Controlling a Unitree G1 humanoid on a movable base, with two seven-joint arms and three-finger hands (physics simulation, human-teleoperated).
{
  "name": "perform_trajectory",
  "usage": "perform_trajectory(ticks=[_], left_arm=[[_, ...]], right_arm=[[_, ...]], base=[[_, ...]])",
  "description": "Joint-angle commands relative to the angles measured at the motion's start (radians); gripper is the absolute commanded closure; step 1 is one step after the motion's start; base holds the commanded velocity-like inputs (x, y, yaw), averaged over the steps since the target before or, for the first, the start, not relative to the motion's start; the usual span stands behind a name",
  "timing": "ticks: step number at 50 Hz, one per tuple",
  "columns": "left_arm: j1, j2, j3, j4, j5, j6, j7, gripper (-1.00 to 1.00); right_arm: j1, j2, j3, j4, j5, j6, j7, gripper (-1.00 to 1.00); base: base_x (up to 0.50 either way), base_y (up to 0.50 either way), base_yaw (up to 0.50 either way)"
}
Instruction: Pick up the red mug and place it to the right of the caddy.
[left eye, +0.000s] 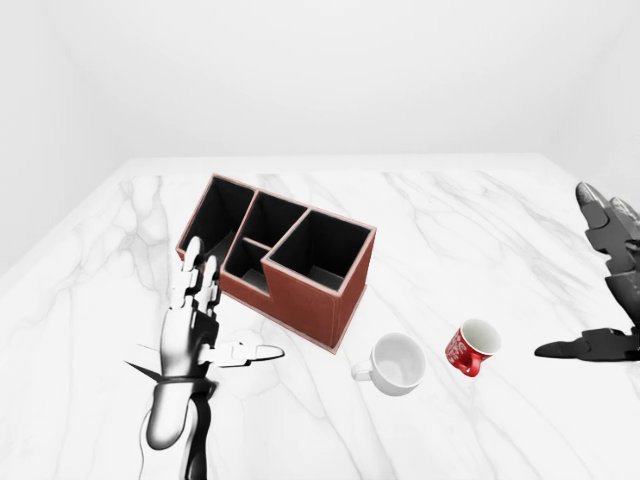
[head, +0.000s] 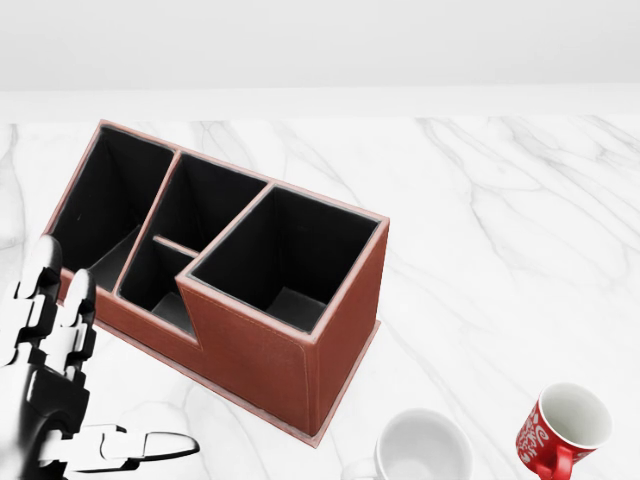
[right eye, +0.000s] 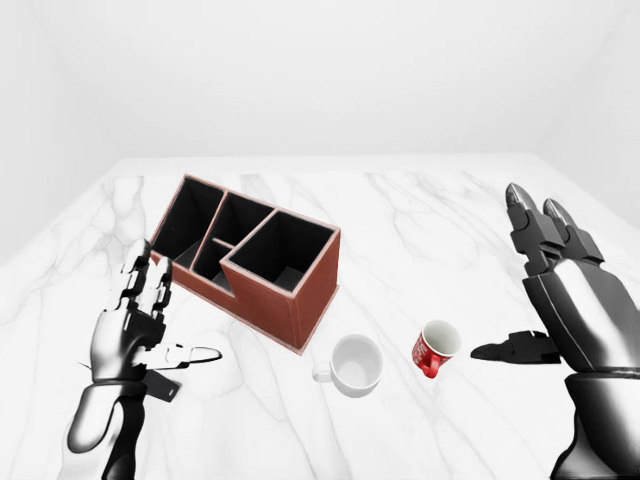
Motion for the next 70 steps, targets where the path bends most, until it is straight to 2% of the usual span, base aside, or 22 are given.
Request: perform_trajectory(ticks=[1, 12, 21, 24, 30, 31, 49, 53, 60, 70], left_arm=[[0.004, -0.001, 0.0, -0.015, -0.001, 0.01, -0.001, -1.0], [-0.002, -0.001, -0.009, 0.009, 0.007, -0.005, 0.002, -1.0], [-0.006, 0.002, -0.009, 0.016, 0.006, -0.007, 0.003, -1.0], [-0.003, 0.002, -0.008, 0.005, 0.003, 0.0, 0.002, -1.0], [0.002, 0.0, -0.014, 0.003, 0.009, -0.004, 0.003, -1.0], [0.001, 0.0, -0.015, 0.011, 0.01, -0.01, 0.002, -1.0], [0.002, 0.001, -0.01, -0.004, 0.008, 0.001, 0.004, -1.0], [0.001, 0.0, -0.013, 0.005, 0.011, -0.006, 0.004, -1.0], [0.005, 0.0, -0.009, -0.012, 0.005, 0.005, 0.002, -1.0], [0.002, 0.0, -0.009, -0.003, 0.007, 0.0, 0.001, -1.0]], right_arm=[[0.003, 0.004, 0.05, 0.143, -0.044, 0.0, 0.0, -1.0], [-0.018, -0.024, 0.083, 0.287, -0.065, 0.0, 0.0, -1.0], [-0.029, -0.052, 0.113, 0.383, -0.105, 0.0, 0.0, -1.0], [-0.02, -0.04, 0.109, 0.351, -0.106, 0.0, 0.0, -1.0], [0.006, -0.023, 0.106, 0.388, -0.131, 0.0, 0.0, -1.0], [0.003, -0.026, 0.105, 0.405, -0.134, 0.0, 0.0, -1.0], [-0.03, -0.069, 0.151, 0.578, -0.148, 0.0, 0.0, -1.0], [-0.056, -0.082, 0.167, 0.582, -0.163, 0.0, 0.0, -1.0], [-0.077, -0.093, 0.191, 0.581, -0.177, 0.0, 0.0, -1.0], [-0.128, -0.119, 0.24, 0.681, -0.208, 0.0, 0.0, -1.0]], base=[[0.0, 0.0, 0.0], [0.0, 0.0, 0.0], [0.0, 0.0, 0.0], [0.0, 0.0, 0.0], [0.0, 0.0, 0.0], [0.0, 0.0, 0.0], [0.0, 0.0, 0.0], [0.0, 0.0, 0.0], [0.0, 0.0, 0.0], [0.0, 0.0, 0.0]])
